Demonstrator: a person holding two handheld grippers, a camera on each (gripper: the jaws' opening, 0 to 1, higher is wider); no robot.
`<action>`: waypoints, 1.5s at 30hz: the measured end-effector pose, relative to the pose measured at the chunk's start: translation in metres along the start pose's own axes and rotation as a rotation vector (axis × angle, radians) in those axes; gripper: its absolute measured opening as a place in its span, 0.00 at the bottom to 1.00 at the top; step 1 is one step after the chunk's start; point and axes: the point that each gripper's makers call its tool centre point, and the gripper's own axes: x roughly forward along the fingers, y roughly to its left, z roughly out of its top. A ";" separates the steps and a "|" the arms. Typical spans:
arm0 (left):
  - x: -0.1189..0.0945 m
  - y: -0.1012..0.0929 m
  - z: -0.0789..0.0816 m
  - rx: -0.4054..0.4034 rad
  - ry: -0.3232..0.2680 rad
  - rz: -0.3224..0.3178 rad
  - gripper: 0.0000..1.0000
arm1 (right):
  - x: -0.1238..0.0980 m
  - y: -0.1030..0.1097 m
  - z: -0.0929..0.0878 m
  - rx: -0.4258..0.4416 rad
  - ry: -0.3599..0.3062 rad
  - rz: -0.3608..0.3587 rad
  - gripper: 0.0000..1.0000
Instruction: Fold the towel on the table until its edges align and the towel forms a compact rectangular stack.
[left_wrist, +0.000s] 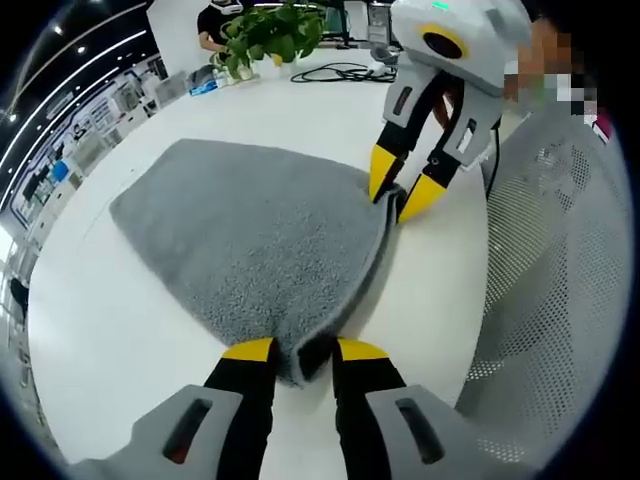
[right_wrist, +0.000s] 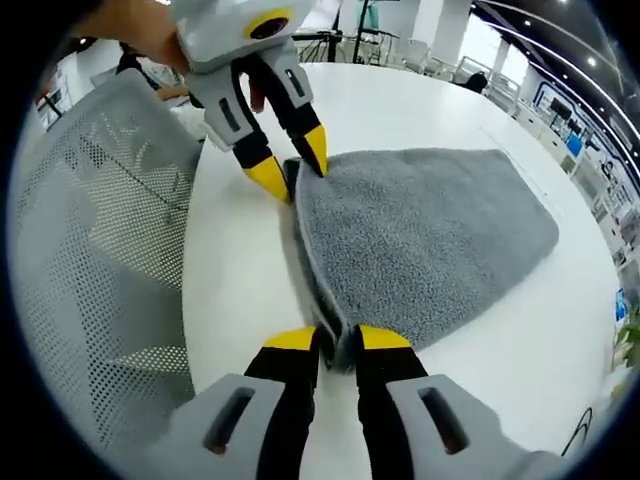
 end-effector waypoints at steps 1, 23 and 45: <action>0.000 0.000 0.000 0.002 0.001 -0.003 0.22 | 0.000 0.000 0.000 -0.001 -0.001 -0.001 0.13; 0.001 0.002 0.003 0.017 0.066 -0.008 0.09 | 0.002 -0.007 0.001 0.096 0.029 0.024 0.02; -0.016 -0.037 -0.012 -0.062 0.054 -0.188 0.08 | -0.012 0.032 -0.005 0.156 0.041 0.192 0.02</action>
